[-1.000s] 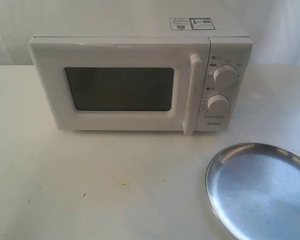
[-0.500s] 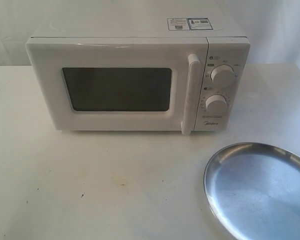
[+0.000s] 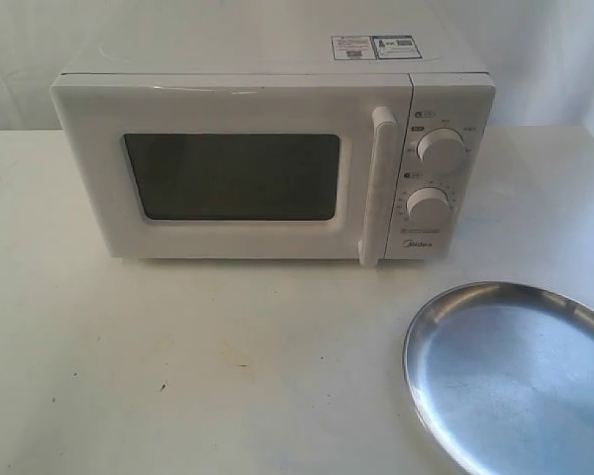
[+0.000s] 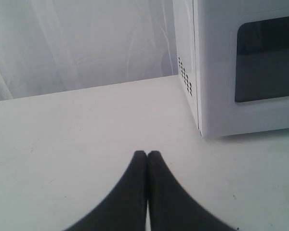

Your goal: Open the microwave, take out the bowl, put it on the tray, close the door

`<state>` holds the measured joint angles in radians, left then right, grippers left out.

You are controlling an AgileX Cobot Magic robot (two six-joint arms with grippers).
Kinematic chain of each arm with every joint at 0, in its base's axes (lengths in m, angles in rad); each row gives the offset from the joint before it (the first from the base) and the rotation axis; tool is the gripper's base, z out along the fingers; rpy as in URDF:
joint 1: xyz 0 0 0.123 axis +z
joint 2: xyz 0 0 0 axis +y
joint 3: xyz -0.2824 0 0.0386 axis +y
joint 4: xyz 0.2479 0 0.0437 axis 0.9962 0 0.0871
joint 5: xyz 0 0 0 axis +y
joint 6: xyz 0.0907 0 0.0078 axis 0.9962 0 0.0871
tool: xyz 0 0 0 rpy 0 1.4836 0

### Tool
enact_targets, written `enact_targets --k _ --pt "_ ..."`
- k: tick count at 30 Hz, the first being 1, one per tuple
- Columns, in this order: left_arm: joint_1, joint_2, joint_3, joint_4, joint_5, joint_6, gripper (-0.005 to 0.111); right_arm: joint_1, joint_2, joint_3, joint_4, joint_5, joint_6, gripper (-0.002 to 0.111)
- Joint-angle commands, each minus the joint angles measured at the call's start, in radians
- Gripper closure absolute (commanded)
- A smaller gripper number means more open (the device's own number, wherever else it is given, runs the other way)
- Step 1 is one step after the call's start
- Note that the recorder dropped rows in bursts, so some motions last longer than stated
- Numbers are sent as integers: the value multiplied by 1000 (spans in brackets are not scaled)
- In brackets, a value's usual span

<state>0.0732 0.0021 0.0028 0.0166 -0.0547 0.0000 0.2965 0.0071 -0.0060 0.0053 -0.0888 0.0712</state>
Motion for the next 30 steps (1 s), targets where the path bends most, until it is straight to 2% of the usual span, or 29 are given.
enact_targets --k 1,4,8,17,21,24,25,28,30 --pt "0 -2 -3 -8 -4 0 107 -7 -6 6 3 7 161 108" --pt "0 -2 -3 -8 -4 0 107 -7 -6 6 3 -9 182 108" --pt "0 -2 -3 -8 -4 0 107 -7 -6 6 3 13 306 108" --pt "0 -2 -3 -8 -4 0 107 -7 -6 6 3 26 359 108" --pt "0 -2 -3 -8 -4 0 107 -7 -6 6 3 -118 349 108" --pt "0 -2 -3 -8 -4 0 107 -5 -6 6 -11 -233 457 108" --pt "0 -2 -3 -8 -4 0 107 -5 -4 6 -61 -287 505 108" --pt "0 -2 -3 -8 -4 0 107 3 18 -6 -378 -529 721 108" --pt "0 -2 -3 -8 -4 0 107 5 66 -85 -584 -638 850 108"
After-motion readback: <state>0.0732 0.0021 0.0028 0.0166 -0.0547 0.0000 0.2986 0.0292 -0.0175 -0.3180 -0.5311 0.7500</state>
